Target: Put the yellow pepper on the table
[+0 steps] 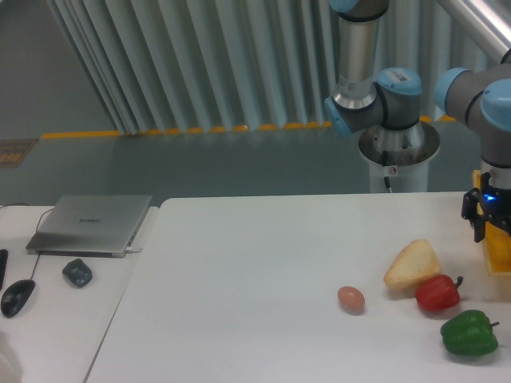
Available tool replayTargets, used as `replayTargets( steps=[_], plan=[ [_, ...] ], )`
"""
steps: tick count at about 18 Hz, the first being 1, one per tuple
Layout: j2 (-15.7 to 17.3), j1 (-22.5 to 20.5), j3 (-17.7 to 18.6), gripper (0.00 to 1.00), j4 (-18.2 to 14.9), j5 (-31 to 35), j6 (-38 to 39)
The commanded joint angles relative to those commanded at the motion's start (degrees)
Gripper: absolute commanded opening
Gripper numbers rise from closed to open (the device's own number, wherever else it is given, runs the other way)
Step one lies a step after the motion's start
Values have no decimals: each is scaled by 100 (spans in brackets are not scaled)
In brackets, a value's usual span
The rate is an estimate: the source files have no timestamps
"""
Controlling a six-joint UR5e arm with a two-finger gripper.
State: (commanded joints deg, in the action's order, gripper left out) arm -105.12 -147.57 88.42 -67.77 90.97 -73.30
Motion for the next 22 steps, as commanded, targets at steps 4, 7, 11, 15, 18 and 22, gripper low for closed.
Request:
replayTargets(
  steps=[4,7,11,15,18,22],
  plan=[
    [78,-315,44,100,-61,9,-1551],
    [140,-510,149,100,-79,18,-2530],
    [176,-528,211,100,-79,18,-2759],
    [176,-685,228,100,-79,9,-3478],
    [184,-791,298,100,-79,18,-4217],
    [202,-1010,615,100,-79,18,-5060]
  ],
)
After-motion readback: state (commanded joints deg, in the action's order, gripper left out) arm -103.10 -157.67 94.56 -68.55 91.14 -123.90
